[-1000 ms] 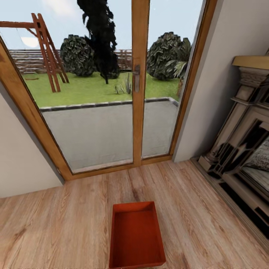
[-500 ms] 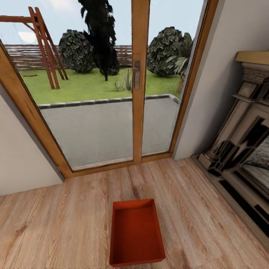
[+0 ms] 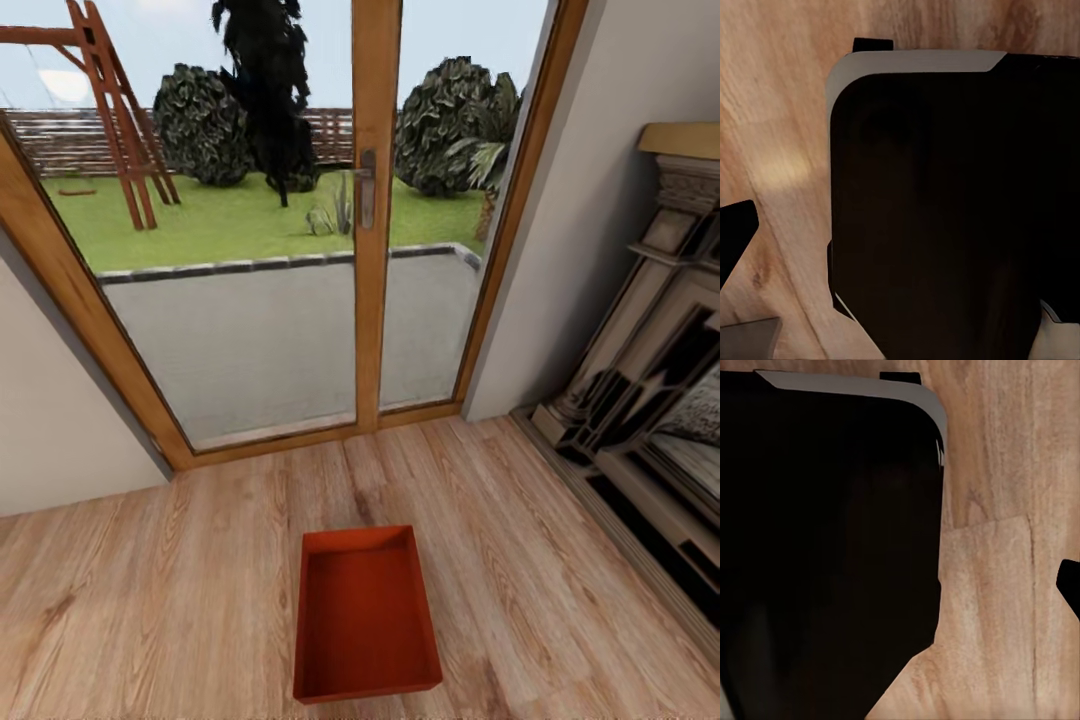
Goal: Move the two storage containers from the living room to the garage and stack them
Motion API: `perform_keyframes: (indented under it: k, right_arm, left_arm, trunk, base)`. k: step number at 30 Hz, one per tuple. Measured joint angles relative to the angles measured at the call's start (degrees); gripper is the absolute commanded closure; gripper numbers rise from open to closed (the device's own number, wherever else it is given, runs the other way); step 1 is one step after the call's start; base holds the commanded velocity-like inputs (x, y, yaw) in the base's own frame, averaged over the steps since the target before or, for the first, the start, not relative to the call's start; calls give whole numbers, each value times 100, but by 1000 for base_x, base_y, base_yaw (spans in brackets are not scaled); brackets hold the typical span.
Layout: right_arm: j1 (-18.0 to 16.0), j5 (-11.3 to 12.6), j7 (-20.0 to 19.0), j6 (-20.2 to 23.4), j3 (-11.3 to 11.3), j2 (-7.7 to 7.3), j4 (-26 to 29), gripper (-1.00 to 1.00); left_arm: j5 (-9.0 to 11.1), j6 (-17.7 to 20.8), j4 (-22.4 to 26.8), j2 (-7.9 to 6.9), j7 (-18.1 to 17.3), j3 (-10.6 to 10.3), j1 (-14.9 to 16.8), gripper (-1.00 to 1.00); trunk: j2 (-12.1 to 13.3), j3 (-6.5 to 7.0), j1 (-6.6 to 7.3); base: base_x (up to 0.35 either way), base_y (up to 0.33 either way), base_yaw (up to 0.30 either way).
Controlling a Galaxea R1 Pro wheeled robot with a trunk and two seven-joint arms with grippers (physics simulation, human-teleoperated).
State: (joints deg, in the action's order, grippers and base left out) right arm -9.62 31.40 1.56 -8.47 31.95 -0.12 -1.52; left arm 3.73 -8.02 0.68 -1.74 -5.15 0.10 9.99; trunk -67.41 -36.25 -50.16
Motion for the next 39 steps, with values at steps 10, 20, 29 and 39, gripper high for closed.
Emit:
perform_keyframes:
  k: [10,20,29,39]
  right_arm:
    - [0,0,0,1,0,0,0,-100]
    - [0,0,0,2,0,0,0,-100]
    - [0,41,-5,10,0,8,0,-100]
    - [0,55,0,37,0,13,0,-100]
  left_arm:
    - [0,0,0,0,0,0,0,-100]
    - [0,0,0,0,0,0,0,-100]
    - [0,0,0,2,1,0,0,-100]
    - [-9,0,0,9,1,0,0,-100]
  trunk:
    - [0,-91,0]
    - [0,-182,0]
    - [0,-203,0]
    - [0,-203,0]
  base:
    - [0,0,0]
    - [0,0,0]
    - [0,0,0]
    - [0,0,0]
